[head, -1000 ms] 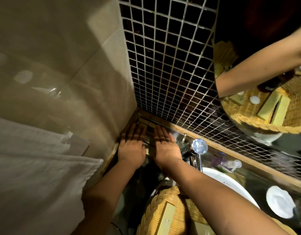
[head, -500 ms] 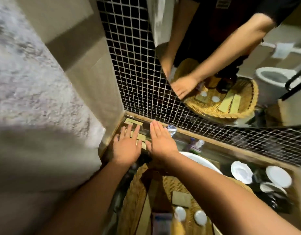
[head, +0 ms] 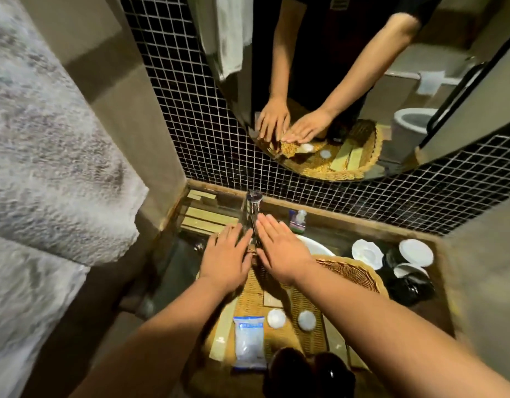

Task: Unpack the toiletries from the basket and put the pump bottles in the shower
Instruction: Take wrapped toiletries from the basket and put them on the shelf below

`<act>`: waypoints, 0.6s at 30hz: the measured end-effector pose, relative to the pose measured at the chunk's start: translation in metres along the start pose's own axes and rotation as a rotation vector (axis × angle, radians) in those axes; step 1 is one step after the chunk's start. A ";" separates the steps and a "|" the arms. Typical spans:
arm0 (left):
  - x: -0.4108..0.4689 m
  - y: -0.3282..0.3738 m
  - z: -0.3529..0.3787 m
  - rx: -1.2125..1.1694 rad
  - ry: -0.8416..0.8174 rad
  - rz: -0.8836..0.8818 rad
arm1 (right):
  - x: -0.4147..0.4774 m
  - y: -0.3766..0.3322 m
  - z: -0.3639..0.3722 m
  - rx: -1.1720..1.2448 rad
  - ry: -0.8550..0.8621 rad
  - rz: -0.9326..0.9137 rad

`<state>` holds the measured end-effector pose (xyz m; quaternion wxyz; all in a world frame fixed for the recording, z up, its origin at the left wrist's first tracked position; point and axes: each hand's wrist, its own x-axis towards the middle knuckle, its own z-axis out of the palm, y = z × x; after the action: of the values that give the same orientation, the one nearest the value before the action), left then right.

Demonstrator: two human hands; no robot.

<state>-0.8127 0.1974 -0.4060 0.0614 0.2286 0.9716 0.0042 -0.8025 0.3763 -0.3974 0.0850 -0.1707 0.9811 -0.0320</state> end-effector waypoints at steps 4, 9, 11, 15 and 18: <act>-0.018 0.018 0.017 0.098 -0.160 0.250 | -0.046 0.012 0.039 -0.009 -0.162 -0.116; -0.028 0.040 0.042 0.122 -0.379 0.237 | -0.077 0.021 0.084 0.038 -0.305 -0.097; -0.030 0.045 0.051 0.125 -0.400 0.215 | -0.077 0.023 0.094 0.058 -0.342 -0.040; -0.038 0.050 0.068 0.123 -0.374 0.231 | -0.073 0.025 0.105 0.056 -0.387 0.040; -0.041 0.051 0.078 0.134 -0.372 0.283 | -0.074 0.028 0.109 0.059 -0.383 0.110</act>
<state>-0.7441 0.2237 -0.4770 0.2228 0.3629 0.9000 -0.0937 -0.7240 0.4239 -0.4952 0.2768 -0.1174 0.9534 -0.0231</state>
